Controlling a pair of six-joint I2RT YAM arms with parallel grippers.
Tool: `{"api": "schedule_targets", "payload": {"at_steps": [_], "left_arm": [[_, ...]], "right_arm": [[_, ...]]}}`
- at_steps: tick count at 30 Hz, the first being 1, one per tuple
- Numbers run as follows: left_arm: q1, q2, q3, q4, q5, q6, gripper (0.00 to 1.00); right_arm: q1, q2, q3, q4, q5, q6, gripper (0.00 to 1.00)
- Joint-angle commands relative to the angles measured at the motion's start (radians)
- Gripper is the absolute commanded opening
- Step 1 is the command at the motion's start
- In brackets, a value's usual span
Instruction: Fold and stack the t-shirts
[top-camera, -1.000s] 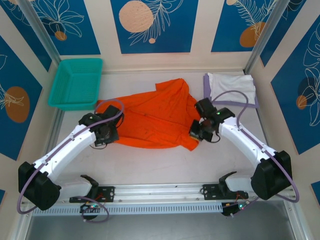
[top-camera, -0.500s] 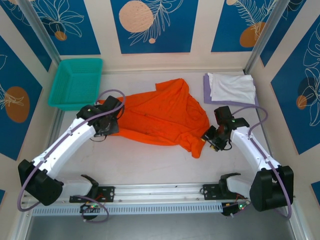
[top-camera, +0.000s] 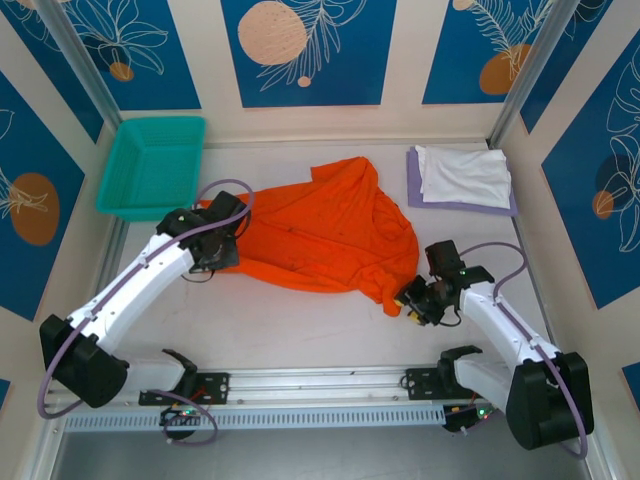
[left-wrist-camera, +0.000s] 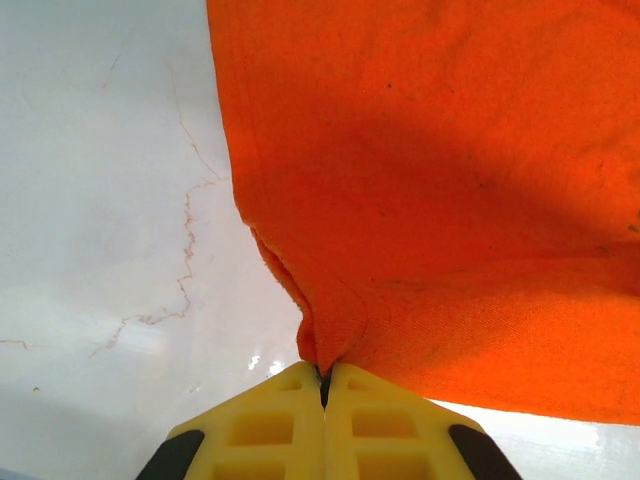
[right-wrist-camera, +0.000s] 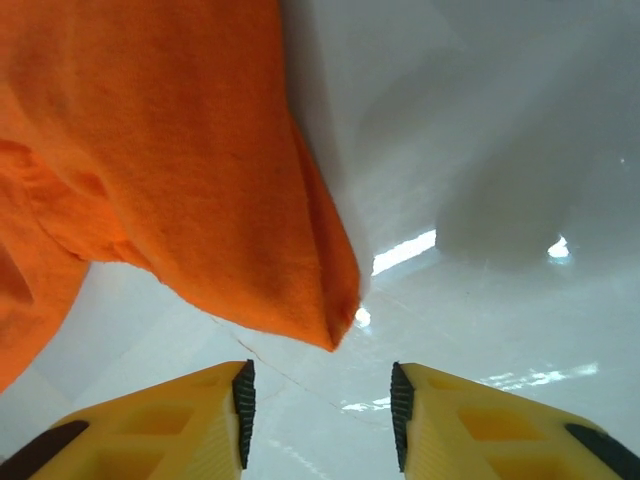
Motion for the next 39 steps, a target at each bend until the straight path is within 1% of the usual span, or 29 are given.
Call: {"api": "schedule_targets", "payload": {"at_steps": [1,2,5,8,13,16,20,25,28,30,32,35,39], "left_arm": [[0.007,0.014,0.015,-0.012,0.015,0.014,0.00],[0.005,0.013,0.015,-0.008,0.020,0.013,0.00],[0.006,0.016,0.010,-0.004,0.031,0.008,0.00],[0.006,0.015,0.007,-0.006,0.037,0.006,0.00],[0.006,0.007,-0.004,-0.007,0.040,0.006,0.00],[0.006,0.007,-0.003,-0.008,0.043,0.008,0.00],[0.005,0.012,-0.003,-0.006,0.048,0.011,0.00],[0.005,0.016,-0.002,-0.006,0.054,0.011,0.00],[0.007,0.012,-0.004,-0.002,0.054,0.012,0.00],[0.006,0.010,-0.006,-0.002,0.054,0.013,0.00],[0.006,0.009,-0.008,-0.004,0.053,0.013,0.00],[0.006,0.005,-0.008,-0.004,0.052,0.014,0.00],[0.006,0.005,-0.006,-0.002,0.047,0.019,0.00]], "right_arm": [[0.046,0.016,-0.024,0.090,0.014,0.022,0.39],[0.061,0.027,-0.027,0.103,0.022,0.020,0.37],[0.088,0.038,-0.042,0.121,0.043,0.024,0.37],[0.109,0.026,-0.061,0.119,0.076,0.036,0.41],[0.145,0.003,-0.091,0.130,0.133,0.065,0.42],[0.180,0.017,-0.104,0.165,0.163,0.071,0.40],[0.192,0.059,-0.096,0.214,0.197,0.048,0.35],[0.198,0.129,-0.049,0.194,0.225,0.043,0.31],[0.203,0.143,-0.041,0.185,0.239,0.046,0.25],[0.204,0.143,-0.040,0.186,0.235,0.053,0.21],[0.202,0.141,-0.036,0.179,0.215,0.056,0.18],[0.198,0.127,-0.018,0.160,0.167,0.053,0.18],[0.182,0.100,0.004,0.116,0.131,0.044,0.22]]}}
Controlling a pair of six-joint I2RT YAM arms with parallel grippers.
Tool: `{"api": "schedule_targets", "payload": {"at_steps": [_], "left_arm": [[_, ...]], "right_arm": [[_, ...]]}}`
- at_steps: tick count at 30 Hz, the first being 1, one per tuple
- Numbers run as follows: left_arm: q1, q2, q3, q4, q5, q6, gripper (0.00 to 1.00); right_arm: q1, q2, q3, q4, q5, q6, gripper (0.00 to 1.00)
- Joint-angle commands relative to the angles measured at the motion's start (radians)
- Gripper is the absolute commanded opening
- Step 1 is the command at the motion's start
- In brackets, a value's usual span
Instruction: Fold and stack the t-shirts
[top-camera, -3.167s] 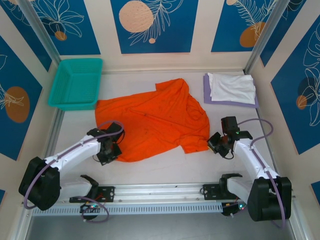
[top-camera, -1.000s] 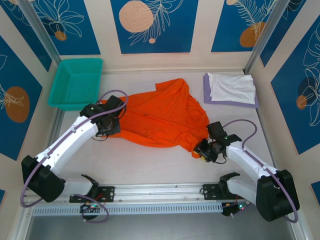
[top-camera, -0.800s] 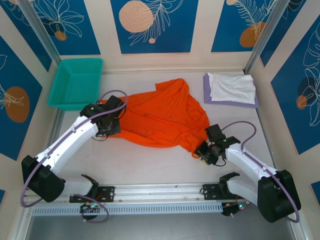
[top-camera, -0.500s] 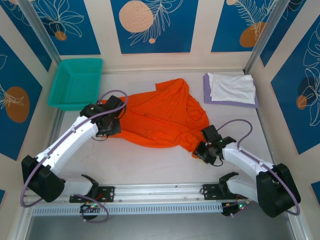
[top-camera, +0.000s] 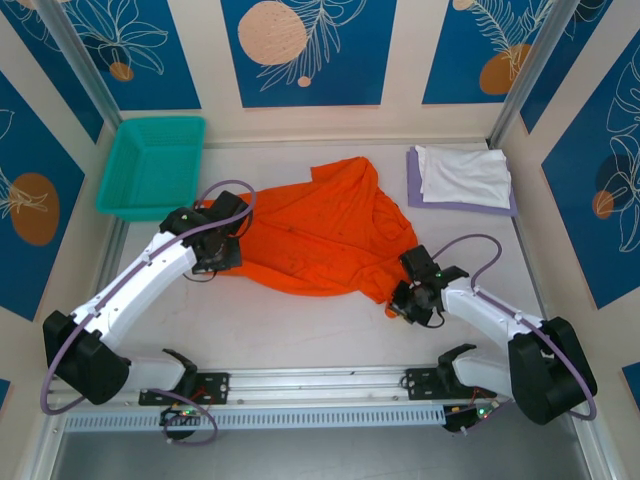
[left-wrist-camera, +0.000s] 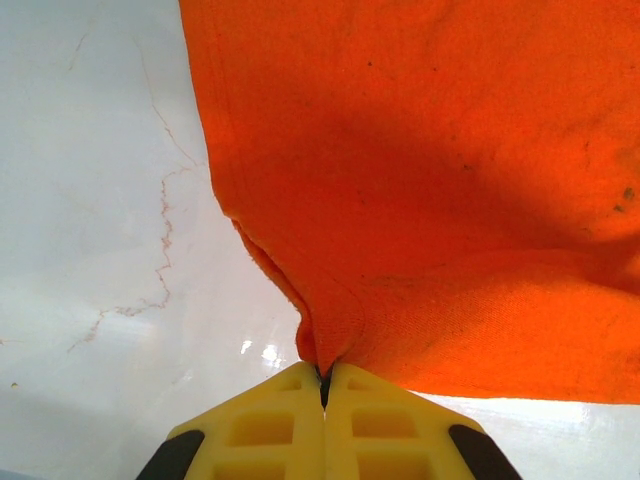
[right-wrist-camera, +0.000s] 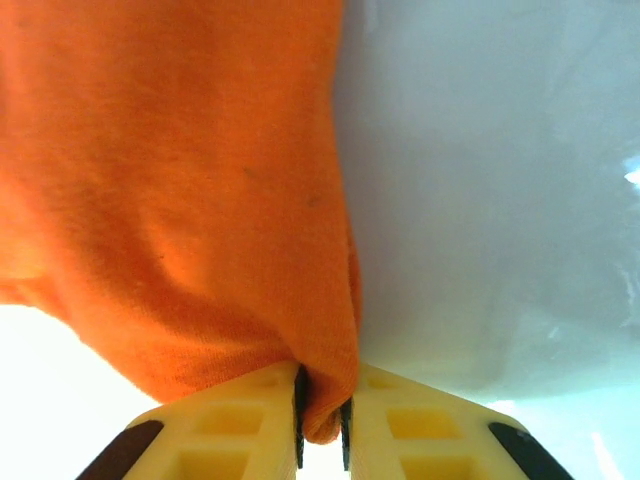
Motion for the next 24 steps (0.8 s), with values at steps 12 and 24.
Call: {"api": "schedule_targets", "payload": {"at_steps": [12,24], "left_arm": [[0.006,0.008,-0.003,0.009,0.013,0.019,0.00],[0.007,0.090,0.297,-0.011,0.011,0.086,0.00]], "right_arm": [[-0.043,-0.022,0.042,-0.056,-0.074,-0.036,0.18],[-0.250,-0.053,0.368,-0.212,-0.288,-0.065,0.02]]}}
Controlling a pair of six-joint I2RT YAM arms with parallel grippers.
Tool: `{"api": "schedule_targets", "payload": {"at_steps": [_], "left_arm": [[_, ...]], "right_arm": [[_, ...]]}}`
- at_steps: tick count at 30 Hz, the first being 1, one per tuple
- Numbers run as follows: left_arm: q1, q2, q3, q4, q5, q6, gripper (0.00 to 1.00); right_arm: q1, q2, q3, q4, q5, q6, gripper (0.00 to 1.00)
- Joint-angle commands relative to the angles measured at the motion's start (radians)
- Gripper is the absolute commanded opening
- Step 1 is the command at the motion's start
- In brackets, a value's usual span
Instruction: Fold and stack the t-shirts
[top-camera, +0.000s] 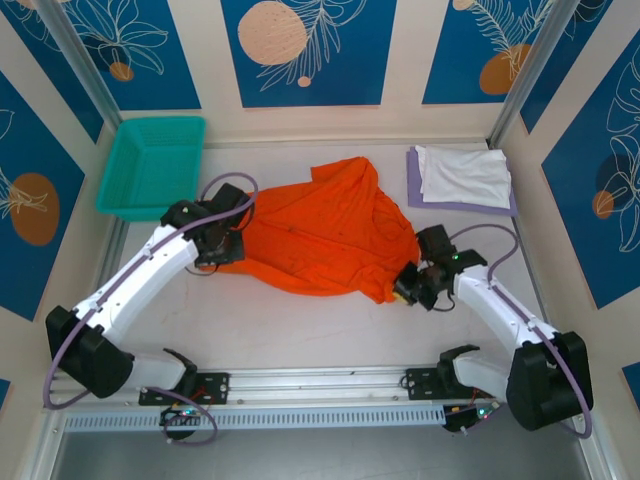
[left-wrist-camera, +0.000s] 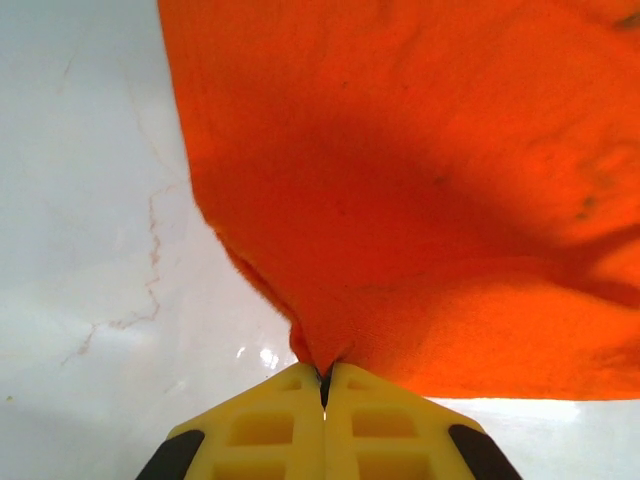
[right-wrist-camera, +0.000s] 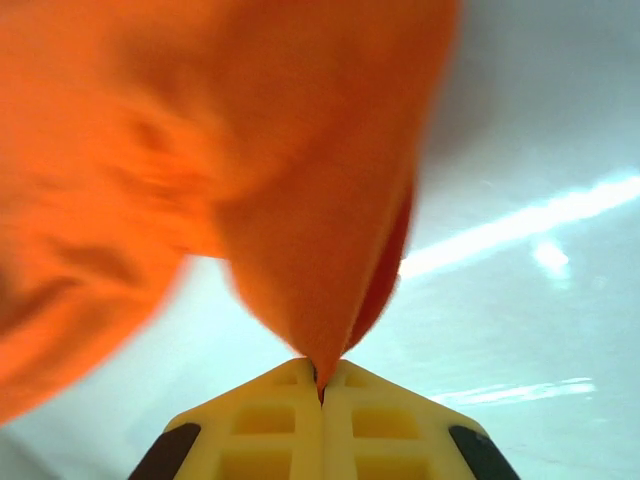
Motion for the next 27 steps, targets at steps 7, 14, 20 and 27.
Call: {"api": "schedule_targets", "payload": {"at_steps": [7,14,20,27], "left_arm": [[0.008,0.128,0.639,0.053,-0.088,0.128,0.00],[0.073,-0.048,0.191,0.050,-0.043,-0.001,0.00],[0.241,0.056,0.052,0.181,0.241,-0.058,0.00],[0.280,0.788,1.297,-0.022,0.367,0.101,0.00]], "right_arm": [[-0.256,0.049,0.533,-0.053,-0.207,0.015,0.00],[-0.271,-0.016,0.305,-0.094,-0.133,0.000,0.00],[-0.300,0.093,0.276,0.009,-0.090,0.031,0.00],[-0.350,0.665,1.150,-0.069,-0.164,0.070,0.00]]}}
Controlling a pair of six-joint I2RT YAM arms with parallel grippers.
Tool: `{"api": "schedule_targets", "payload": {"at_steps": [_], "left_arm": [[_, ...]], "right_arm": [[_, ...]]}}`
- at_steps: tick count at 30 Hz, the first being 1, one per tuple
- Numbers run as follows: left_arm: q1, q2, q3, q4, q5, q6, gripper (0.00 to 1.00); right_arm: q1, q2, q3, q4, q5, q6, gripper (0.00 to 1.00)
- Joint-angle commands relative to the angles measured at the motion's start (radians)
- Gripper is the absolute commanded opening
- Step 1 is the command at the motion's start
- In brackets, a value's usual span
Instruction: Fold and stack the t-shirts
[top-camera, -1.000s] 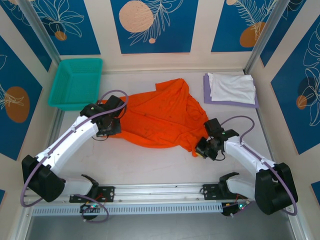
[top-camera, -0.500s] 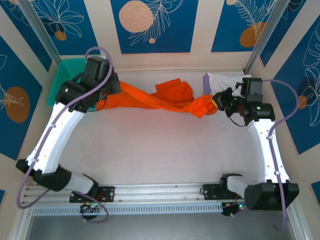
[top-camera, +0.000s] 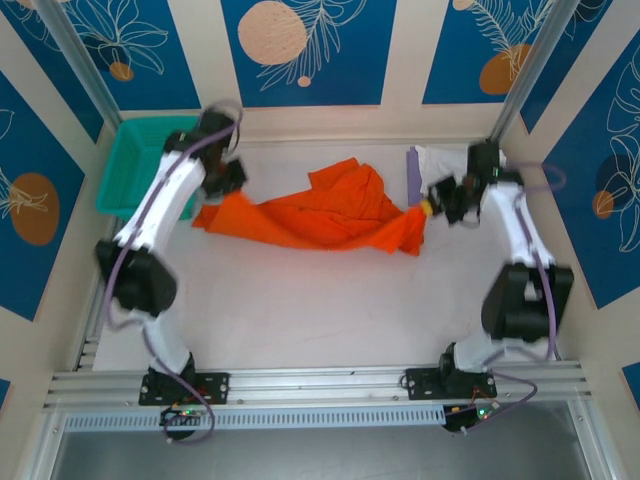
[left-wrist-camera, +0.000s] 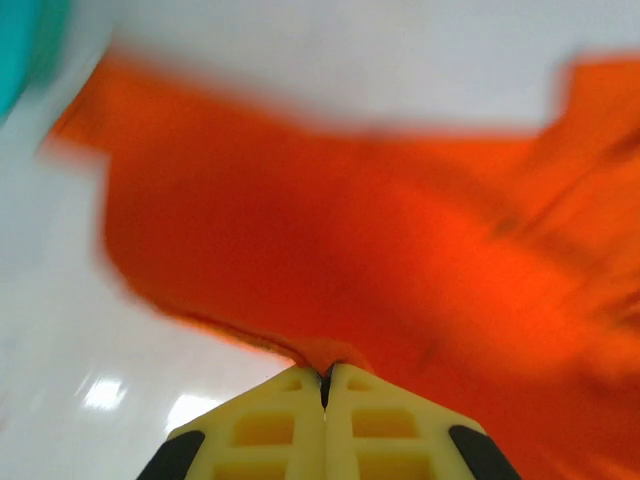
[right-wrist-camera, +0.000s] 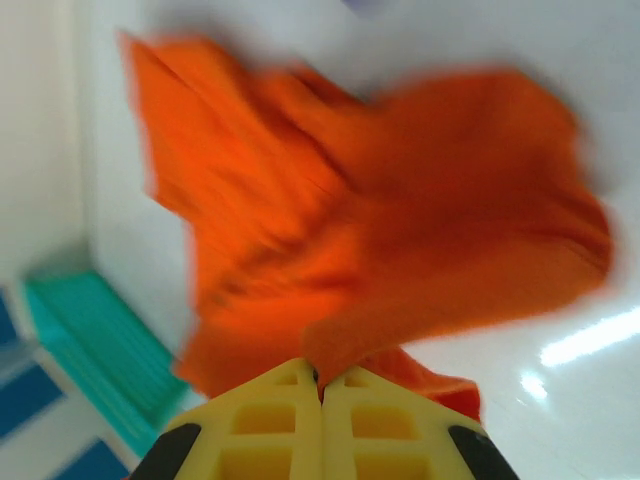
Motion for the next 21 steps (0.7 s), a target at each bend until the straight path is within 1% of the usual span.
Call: {"api": "schedule_targets", "payload": {"at_steps": [1,2,3,4,5,6,7,9,10,11,12,13,14,16,17,19,21], "left_arm": [[0.019,0.299,0.847,-0.081,0.115,0.067,0.00],[0.033,0.335,1.018,0.002,0.155,0.037,0.00],[0.052,0.251,0.907,0.162,0.203,0.002,0.00],[0.060,0.129,0.712,0.346,0.205,-0.006,0.00],[0.062,0.014,0.542,0.483,0.176,0.017,0.00],[0.061,-0.058,0.453,0.555,0.172,0.049,0.00],[0.062,-0.111,0.404,0.578,0.184,0.088,0.00],[0.060,-0.174,0.402,0.493,0.236,0.162,0.00],[0.059,-0.212,0.390,0.422,0.264,0.207,0.00],[0.053,-0.276,0.317,0.384,0.283,0.242,0.00],[0.049,-0.349,0.209,0.387,0.316,0.275,0.00],[0.045,-0.441,0.052,0.405,0.322,0.297,0.00],[0.045,-0.538,-0.121,0.434,0.292,0.278,0.00],[0.047,-0.677,-0.387,0.437,0.236,0.251,0.00],[0.047,-0.735,-0.505,0.418,0.222,0.232,0.00],[0.045,-0.827,-0.707,0.387,0.263,0.217,0.01],[0.045,-0.905,-0.882,0.323,0.251,0.162,0.01]], "right_arm": [[-0.017,0.185,0.599,-0.064,-0.044,0.003,0.00],[-0.014,0.264,0.850,-0.125,-0.023,-0.013,0.00],[-0.010,0.323,1.055,-0.160,-0.005,-0.026,0.00],[-0.012,0.382,1.261,-0.192,0.013,-0.031,0.00],[-0.022,0.414,1.398,-0.199,0.004,-0.031,0.00],[-0.036,0.417,1.445,-0.194,-0.013,-0.032,0.00],[-0.053,0.386,1.429,-0.200,-0.042,-0.043,0.00],[-0.066,0.274,1.253,-0.193,-0.097,-0.133,0.00],[-0.061,0.176,1.088,-0.180,-0.093,-0.184,0.00],[-0.056,0.055,0.877,-0.122,-0.091,-0.220,0.00],[-0.057,-0.032,0.731,-0.084,-0.101,-0.237,0.00],[-0.054,-0.095,0.623,-0.107,-0.102,-0.248,0.00],[-0.046,-0.140,0.521,-0.138,-0.088,-0.261,0.00],[-0.014,-0.230,0.299,-0.130,-0.068,-0.267,0.00],[0.004,-0.273,0.181,-0.118,-0.071,-0.266,0.02],[0.033,-0.363,-0.062,-0.067,-0.070,-0.243,0.03],[0.048,-0.456,-0.307,-0.029,-0.063,-0.185,0.07]]}}
